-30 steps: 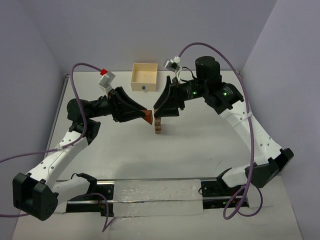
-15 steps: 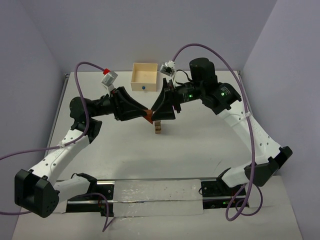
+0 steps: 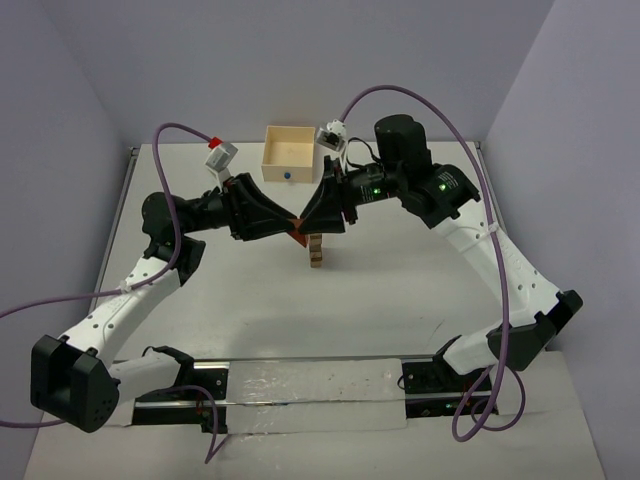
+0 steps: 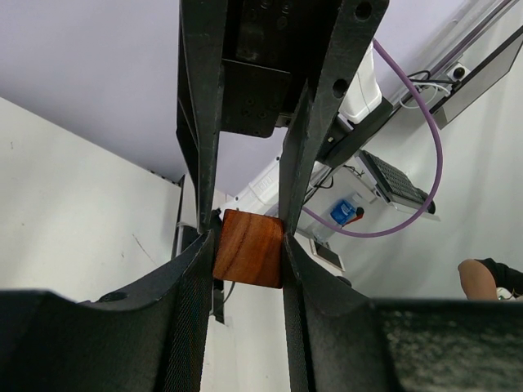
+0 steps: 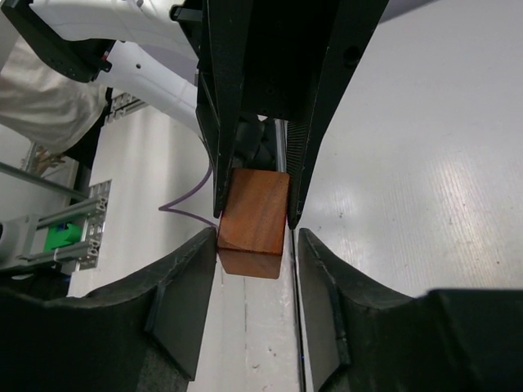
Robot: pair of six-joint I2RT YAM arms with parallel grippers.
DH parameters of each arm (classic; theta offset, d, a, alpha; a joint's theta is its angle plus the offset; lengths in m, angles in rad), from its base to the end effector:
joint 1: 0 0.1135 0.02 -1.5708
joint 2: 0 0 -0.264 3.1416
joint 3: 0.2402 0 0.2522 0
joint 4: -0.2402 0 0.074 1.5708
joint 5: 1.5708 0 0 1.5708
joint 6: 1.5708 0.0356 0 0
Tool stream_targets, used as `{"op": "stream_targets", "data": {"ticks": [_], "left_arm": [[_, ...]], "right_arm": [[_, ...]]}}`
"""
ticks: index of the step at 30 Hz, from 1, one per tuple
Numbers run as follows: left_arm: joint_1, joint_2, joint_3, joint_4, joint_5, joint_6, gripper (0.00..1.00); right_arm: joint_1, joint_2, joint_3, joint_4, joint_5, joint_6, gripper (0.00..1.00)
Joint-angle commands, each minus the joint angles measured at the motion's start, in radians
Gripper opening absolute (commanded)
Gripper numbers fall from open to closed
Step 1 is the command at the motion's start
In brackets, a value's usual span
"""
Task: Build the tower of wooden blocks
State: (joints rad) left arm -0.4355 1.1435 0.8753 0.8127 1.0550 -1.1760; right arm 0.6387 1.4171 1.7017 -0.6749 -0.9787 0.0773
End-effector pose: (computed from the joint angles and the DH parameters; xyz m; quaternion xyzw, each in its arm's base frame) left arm 0.2055 -0.1298 0.3941 0.2553 0.5541 -0.7142 0.3431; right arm 0.2109 0.1934 0.4650 -0.4545 0.6321 0.5379 0.3233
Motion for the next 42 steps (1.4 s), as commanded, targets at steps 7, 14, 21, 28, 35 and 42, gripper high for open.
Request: {"op": "stream_targets", "data": {"ticks": [7, 14, 21, 28, 35, 42], "left_arm": [[0.007, -0.005, 0.012, -0.009, -0.010, 0.009, 0.12], [0.089, -0.043, 0.007, -0.128, -0.054, 0.023, 0.99], [0.285, -0.124, 0.059, -0.450, -0.142, 0.168, 0.99], [0.296, -0.162, 0.113, -0.931, -0.477, 0.341, 0.99], [0.290, -0.211, 0.066, -1.040, -0.718, 0.575, 0.99], [0.287, -0.239, 0.039, -1.057, -0.800, 0.658, 0.99]], "right_arm": [[0.037, 0.006, 0.039, -0.015, 0.102, -0.033, 0.04], [0.039, -0.024, -0.013, -0.030, 0.270, -0.032, 0.00], [0.042, -0.072, -0.130, 0.005, 0.677, 0.151, 0.00], [0.118, 0.000, -0.086, -0.115, 1.070, 0.353, 0.00], [0.202, 0.166, 0.027, -0.228, 1.314, 0.458, 0.00], [0.200, 0.253, 0.100, -0.256, 1.417, 0.519, 0.00]]}}
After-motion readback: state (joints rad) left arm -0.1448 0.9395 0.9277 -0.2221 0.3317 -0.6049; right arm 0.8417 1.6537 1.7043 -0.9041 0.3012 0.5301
